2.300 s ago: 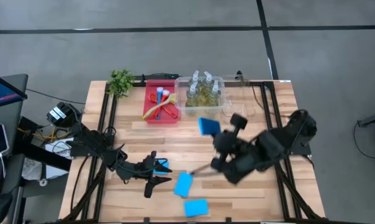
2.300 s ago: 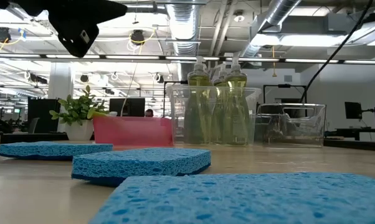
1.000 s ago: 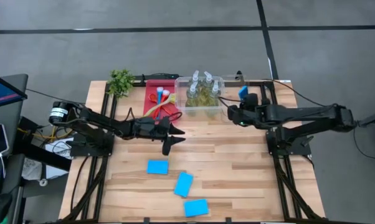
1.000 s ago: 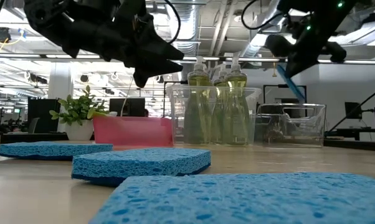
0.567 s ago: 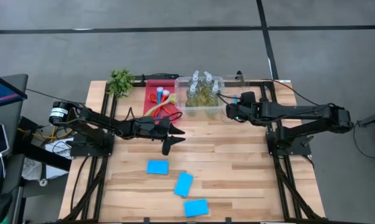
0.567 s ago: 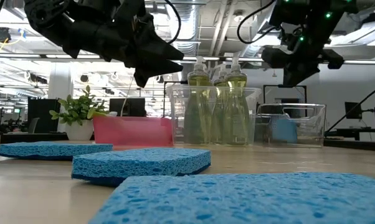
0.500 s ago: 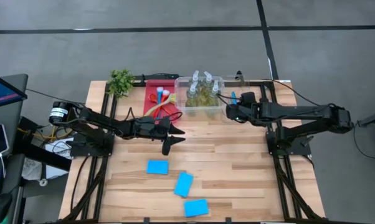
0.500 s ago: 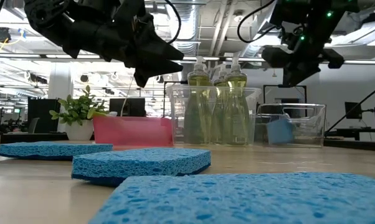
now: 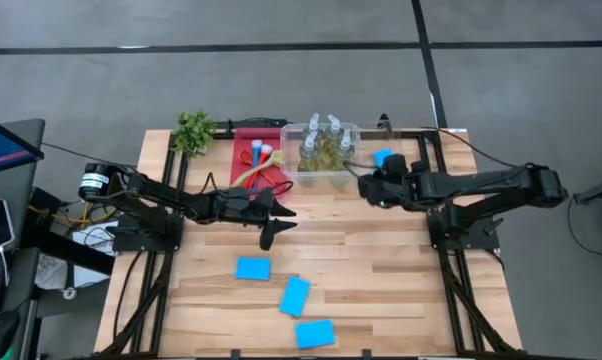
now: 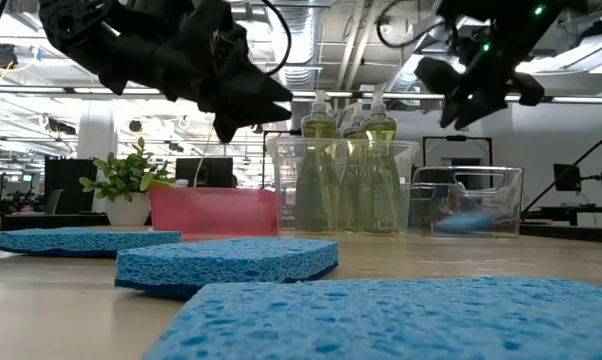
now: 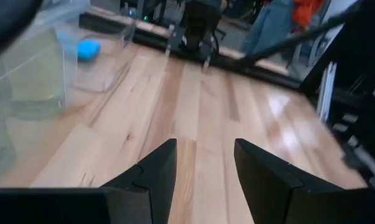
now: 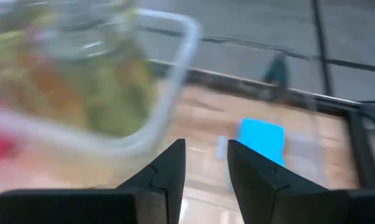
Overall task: Pick & Place Kitchen Sink Supplies
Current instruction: Put the blue dishwashing sponge into the transparent bin
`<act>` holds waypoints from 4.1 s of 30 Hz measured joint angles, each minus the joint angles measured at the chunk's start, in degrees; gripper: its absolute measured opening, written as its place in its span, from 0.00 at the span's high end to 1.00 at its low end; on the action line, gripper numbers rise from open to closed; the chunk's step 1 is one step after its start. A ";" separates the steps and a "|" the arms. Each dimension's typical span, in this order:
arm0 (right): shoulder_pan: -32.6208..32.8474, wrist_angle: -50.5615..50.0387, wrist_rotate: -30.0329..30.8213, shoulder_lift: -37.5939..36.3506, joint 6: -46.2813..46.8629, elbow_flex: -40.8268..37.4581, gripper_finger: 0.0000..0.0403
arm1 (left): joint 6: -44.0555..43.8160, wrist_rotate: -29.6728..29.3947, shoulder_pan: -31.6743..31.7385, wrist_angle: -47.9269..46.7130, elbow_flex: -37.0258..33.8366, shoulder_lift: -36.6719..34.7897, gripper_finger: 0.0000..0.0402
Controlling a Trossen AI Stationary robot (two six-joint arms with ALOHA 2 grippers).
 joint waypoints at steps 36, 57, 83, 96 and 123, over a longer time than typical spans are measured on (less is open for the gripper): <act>42.55 49.27 2.58 23.78 -5.41 0.02 0.72 | -14.48 -15.36 -35.27 -6.20 3.01 13.13 0.59; 45.11 53.19 -23.22 48.54 -29.88 17.62 0.85 | -18.60 -15.54 -36.11 -6.22 8.31 17.51 0.59; 44.57 55.40 -21.81 51.45 -25.75 18.83 0.68 | -19.67 -15.52 -36.80 -6.20 8.28 17.51 0.59; 43.47 51.00 -19.91 51.58 -30.99 20.28 0.68 | -19.67 -15.52 -36.78 -6.22 8.26 17.51 0.59; 46.76 23.91 -23.54 51.56 2.18 19.06 0.98 | -21.16 -15.50 -36.78 -6.22 8.24 17.49 0.59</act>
